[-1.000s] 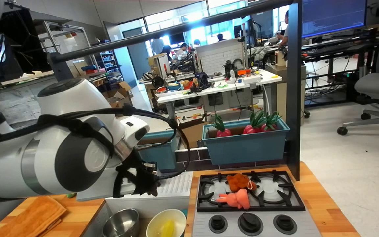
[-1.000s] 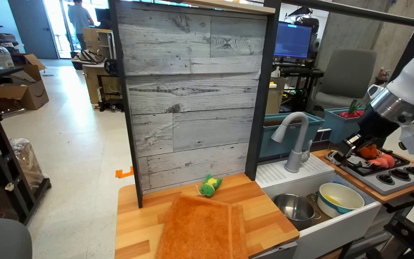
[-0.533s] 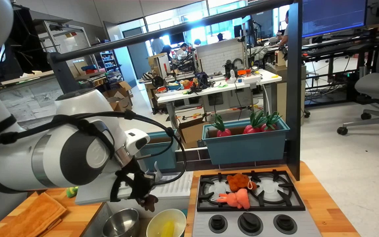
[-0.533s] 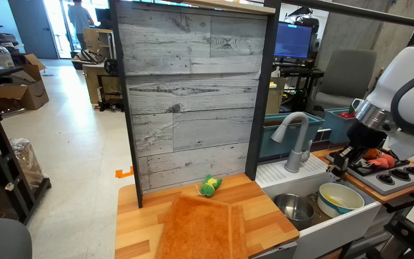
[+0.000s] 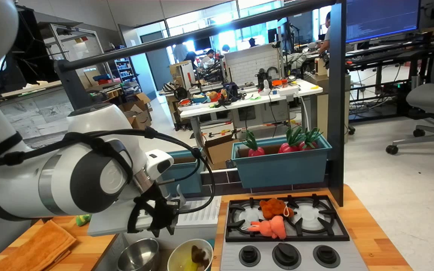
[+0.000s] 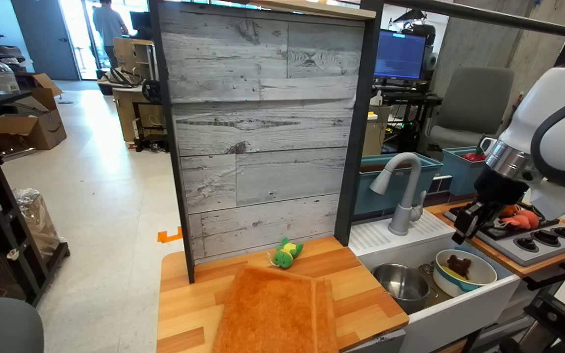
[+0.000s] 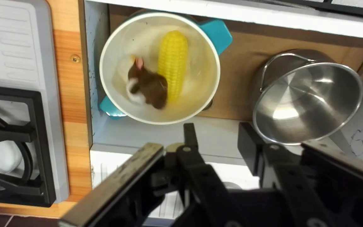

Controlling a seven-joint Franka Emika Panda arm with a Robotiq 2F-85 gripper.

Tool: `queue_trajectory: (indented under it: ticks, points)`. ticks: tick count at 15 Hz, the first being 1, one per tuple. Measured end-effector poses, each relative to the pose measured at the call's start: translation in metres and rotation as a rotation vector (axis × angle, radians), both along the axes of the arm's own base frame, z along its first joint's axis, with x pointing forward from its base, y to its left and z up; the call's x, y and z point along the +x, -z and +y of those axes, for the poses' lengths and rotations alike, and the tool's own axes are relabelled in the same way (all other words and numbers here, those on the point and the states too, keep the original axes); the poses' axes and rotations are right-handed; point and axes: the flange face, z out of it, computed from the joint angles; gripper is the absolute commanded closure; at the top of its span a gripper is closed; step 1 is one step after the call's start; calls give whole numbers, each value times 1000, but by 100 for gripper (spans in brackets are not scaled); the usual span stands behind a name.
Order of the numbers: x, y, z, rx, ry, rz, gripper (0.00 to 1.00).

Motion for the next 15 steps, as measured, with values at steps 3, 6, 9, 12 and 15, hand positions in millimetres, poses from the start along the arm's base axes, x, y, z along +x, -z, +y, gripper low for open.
queue_trajectory:
  ticks: [3,6,9,12,15]
  points:
    - [-2,2,-2,-10,-6,6,7]
    - [-2,-8,-24,-76,-31,-9,0]
    - [-1,-44,-78,-176,13,-72,0]
    - [-7,-75,-150,-266,111,-84,0]
    - [-17,-75,-196,-305,212,-19,0]
